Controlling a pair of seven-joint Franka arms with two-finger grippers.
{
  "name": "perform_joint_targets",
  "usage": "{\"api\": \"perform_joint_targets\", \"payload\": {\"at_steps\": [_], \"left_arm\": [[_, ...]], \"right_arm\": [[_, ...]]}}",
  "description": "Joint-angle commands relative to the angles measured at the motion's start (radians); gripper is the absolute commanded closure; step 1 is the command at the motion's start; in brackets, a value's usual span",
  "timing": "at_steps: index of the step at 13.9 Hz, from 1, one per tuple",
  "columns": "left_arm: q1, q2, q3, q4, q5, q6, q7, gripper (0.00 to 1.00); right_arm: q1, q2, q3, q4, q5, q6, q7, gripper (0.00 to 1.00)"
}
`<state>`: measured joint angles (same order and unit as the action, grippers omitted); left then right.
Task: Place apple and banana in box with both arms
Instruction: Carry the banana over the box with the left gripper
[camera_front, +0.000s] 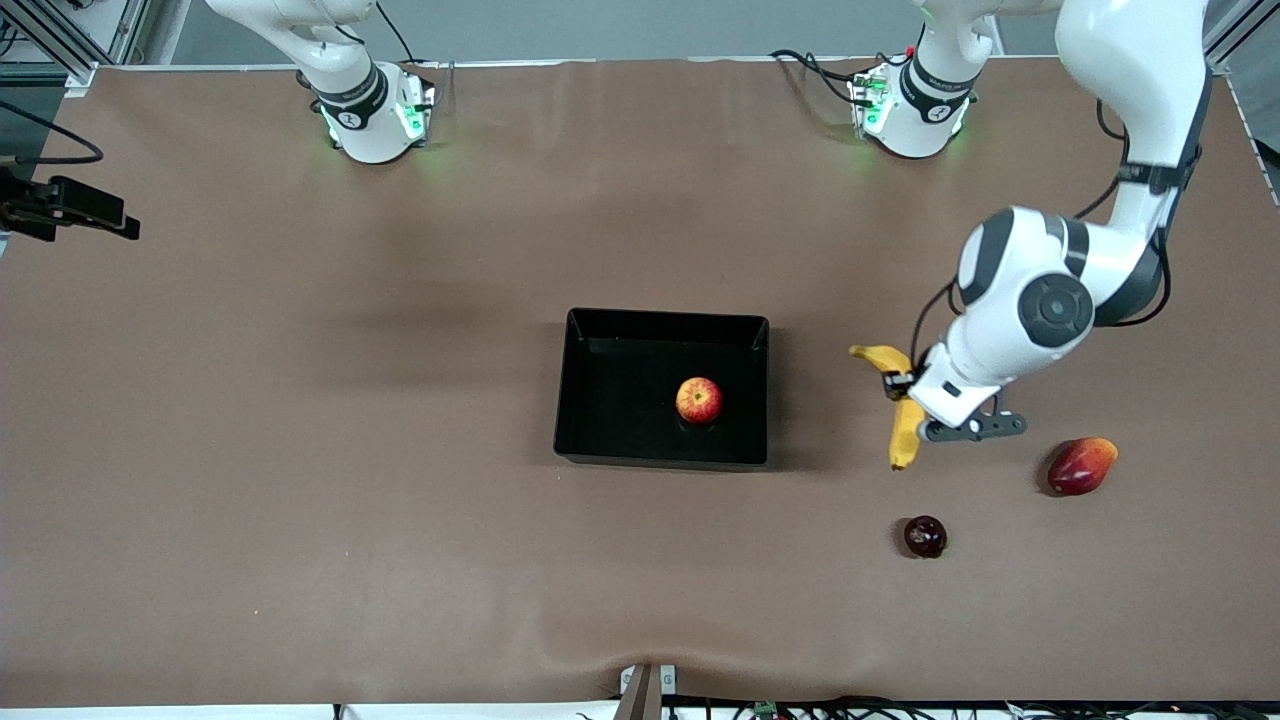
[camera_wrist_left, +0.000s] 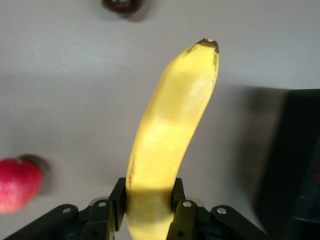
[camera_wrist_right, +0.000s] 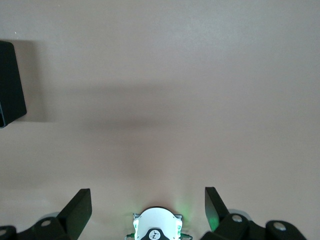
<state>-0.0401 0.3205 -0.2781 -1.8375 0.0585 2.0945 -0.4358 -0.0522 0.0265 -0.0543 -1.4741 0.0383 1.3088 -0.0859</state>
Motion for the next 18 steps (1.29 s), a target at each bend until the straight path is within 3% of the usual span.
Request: {"api": "perform_joint_targets", "payload": {"at_steps": [1, 9, 12, 15, 18], "left_arm": [[-0.062, 0.073, -0.049, 0.176, 0.001, -0.097, -0.175, 1.0], [-0.383, 0.373, -0.013, 0.536, 0.011, -0.093, -0.602, 1.0], [-0.527, 0.417, 0.091, 0.564, 0.007, -0.064, -0.698, 1.0], [-0.583, 0.459, 0.103, 0.569, 0.004, -0.009, -0.791, 1.0], [-0.612, 0.492, 0.103, 0.569, 0.004, 0.041, -0.825, 1.0]], "right_arm": [[0.002, -0.033, 0.002, 0.0, 0.012, 0.0, 0.018, 0.0], [0.014, -0.02, 0.005, -0.014, 0.015, 0.081, 0.132, 0.0], [0.031, -0.02, 0.007, -0.014, 0.012, 0.079, 0.14, 0.0], [0.038, -0.019, 0.007, -0.009, 0.012, 0.084, 0.141, 0.0], [0.041, -0.011, 0.008, -0.011, -0.044, 0.109, 0.141, 0.0]]}}
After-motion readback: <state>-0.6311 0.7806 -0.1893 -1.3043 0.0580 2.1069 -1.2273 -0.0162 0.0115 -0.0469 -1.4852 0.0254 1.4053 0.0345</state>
